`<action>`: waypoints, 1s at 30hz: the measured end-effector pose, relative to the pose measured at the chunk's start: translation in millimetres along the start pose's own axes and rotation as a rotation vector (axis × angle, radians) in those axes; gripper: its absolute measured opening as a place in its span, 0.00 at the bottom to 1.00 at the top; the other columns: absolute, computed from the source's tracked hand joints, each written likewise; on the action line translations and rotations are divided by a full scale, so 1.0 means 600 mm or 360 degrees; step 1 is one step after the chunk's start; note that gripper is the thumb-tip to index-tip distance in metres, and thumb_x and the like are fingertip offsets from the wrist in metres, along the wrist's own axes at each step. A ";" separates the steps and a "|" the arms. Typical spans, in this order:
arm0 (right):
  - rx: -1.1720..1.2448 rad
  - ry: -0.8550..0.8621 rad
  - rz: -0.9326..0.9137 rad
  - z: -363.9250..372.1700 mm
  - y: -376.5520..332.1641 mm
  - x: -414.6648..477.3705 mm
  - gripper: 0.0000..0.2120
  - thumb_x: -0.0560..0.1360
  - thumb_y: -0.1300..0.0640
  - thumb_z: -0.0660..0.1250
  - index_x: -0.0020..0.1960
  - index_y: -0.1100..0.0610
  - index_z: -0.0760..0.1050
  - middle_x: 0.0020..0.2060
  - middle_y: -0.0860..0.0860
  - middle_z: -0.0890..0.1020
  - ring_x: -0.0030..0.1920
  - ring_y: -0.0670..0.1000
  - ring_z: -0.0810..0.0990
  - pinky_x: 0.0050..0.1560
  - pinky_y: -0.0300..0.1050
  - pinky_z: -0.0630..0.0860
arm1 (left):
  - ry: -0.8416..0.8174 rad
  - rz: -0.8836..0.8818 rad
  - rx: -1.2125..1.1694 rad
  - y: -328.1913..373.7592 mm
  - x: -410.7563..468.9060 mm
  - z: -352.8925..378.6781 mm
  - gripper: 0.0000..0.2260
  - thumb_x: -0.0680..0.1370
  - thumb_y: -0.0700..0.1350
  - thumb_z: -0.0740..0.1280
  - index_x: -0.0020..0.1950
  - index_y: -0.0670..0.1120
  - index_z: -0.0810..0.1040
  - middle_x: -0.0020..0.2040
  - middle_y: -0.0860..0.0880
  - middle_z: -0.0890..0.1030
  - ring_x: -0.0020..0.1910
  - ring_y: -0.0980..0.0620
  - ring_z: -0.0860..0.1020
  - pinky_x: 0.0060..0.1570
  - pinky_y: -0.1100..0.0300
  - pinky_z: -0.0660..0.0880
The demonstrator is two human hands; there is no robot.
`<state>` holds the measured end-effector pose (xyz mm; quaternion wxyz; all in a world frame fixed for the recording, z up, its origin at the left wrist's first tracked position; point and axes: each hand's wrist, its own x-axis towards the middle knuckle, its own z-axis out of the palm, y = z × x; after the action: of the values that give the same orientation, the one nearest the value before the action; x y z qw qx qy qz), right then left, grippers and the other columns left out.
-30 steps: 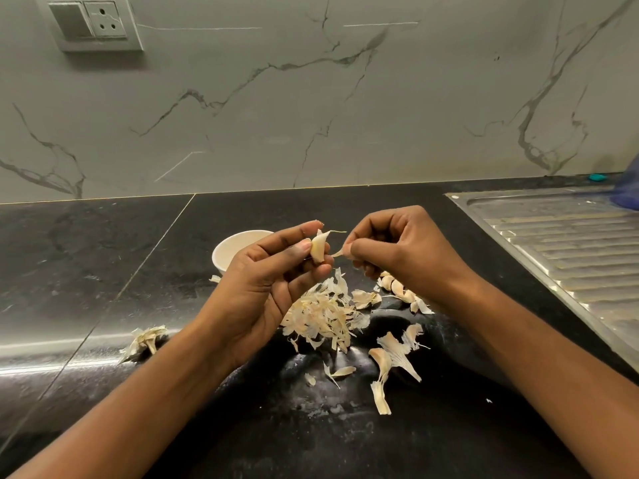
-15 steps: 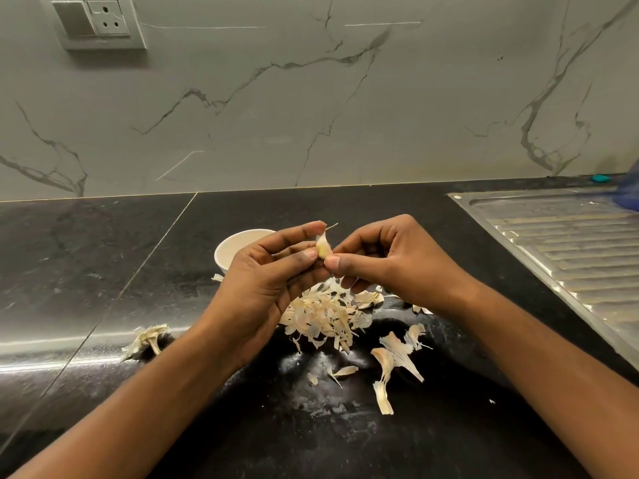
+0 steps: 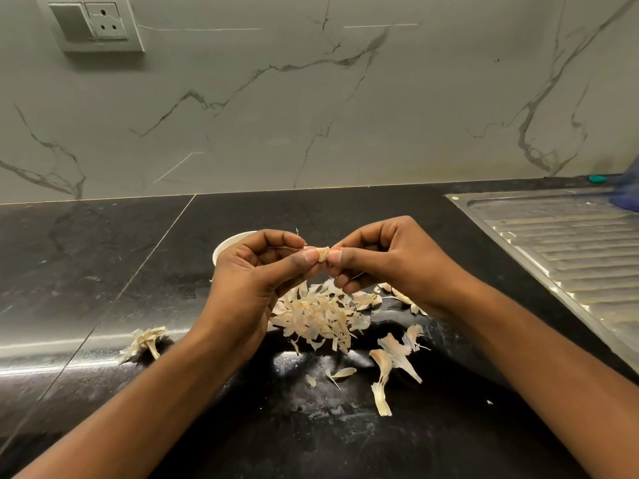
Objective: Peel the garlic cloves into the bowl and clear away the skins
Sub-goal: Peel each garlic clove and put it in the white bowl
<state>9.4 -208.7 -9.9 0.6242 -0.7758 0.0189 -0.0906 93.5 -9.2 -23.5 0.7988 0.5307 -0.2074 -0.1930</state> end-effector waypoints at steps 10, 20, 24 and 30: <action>0.0174 0.0075 0.0017 0.013 0.003 -0.001 0.09 0.76 0.65 0.76 0.54 0.68 0.85 0.44 0.63 0.88 0.42 0.57 0.89 0.43 0.44 0.86 | 0.0029 0.0018 0.0043 0.001 -0.004 0.005 0.17 0.69 0.36 0.75 0.58 0.40 0.83 0.47 0.40 0.88 0.48 0.45 0.88 0.49 0.59 0.84; 0.0140 0.0297 -0.0108 0.027 0.010 -0.001 0.02 0.77 0.69 0.74 0.49 0.68 0.85 0.37 0.63 0.87 0.34 0.56 0.87 0.36 0.43 0.84 | -0.0003 0.0025 0.0055 -0.002 -0.003 0.005 0.07 0.67 0.36 0.75 0.43 0.44 0.87 0.47 0.40 0.88 0.46 0.44 0.88 0.51 0.56 0.85; 0.0119 0.0243 -0.0087 0.022 0.007 -0.003 0.03 0.78 0.68 0.74 0.50 0.66 0.85 0.39 0.61 0.88 0.36 0.56 0.87 0.38 0.44 0.85 | -0.0015 -0.0003 -0.0014 -0.003 -0.001 0.004 0.07 0.68 0.34 0.74 0.45 0.41 0.86 0.47 0.39 0.87 0.46 0.43 0.88 0.49 0.57 0.85; 0.0053 0.0089 -0.0069 0.010 0.001 -0.002 0.08 0.79 0.62 0.74 0.55 0.66 0.85 0.43 0.61 0.88 0.42 0.57 0.88 0.43 0.45 0.86 | -0.0012 -0.0018 0.0025 -0.003 0.001 0.003 0.09 0.68 0.35 0.74 0.48 0.40 0.85 0.47 0.40 0.88 0.47 0.44 0.88 0.49 0.58 0.85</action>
<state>9.3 -202.8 -11.7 0.6342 -0.7626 0.0181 -0.1262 92.9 -11.2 -24.5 0.7927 0.5375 -0.2089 -0.1978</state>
